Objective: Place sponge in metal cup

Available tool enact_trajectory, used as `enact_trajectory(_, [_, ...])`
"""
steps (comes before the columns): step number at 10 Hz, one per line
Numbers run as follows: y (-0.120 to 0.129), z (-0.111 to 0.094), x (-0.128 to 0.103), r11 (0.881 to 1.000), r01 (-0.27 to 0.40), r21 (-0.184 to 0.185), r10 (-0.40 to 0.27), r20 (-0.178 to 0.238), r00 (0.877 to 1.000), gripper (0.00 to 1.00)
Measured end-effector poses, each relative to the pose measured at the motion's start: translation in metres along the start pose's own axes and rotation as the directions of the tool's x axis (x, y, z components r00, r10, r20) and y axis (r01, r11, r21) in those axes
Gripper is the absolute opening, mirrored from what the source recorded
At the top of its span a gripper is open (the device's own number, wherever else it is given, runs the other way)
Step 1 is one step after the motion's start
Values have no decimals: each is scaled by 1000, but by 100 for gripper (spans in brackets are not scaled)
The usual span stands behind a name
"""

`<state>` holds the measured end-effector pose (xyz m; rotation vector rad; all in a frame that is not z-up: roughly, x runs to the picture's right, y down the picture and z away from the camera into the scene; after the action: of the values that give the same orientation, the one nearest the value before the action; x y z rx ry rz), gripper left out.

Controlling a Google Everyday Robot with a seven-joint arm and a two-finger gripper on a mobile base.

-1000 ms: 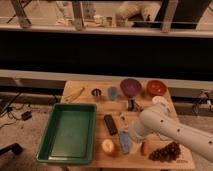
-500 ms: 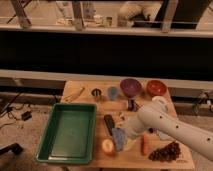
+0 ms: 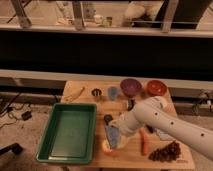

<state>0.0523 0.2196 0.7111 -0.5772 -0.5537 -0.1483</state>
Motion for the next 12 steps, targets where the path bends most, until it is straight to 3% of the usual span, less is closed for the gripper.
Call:
enact_trajectory(6, [0, 0, -1, 1000, 2, -1, -2, 1, 1000, 0])
enact_trajectory(8, [-6, -1, -4, 1000, 4, 24, -4, 0, 1000, 0])
enact_trajectory(12, [-68, 5, -38, 994, 48, 98, -51, 24, 998, 0])
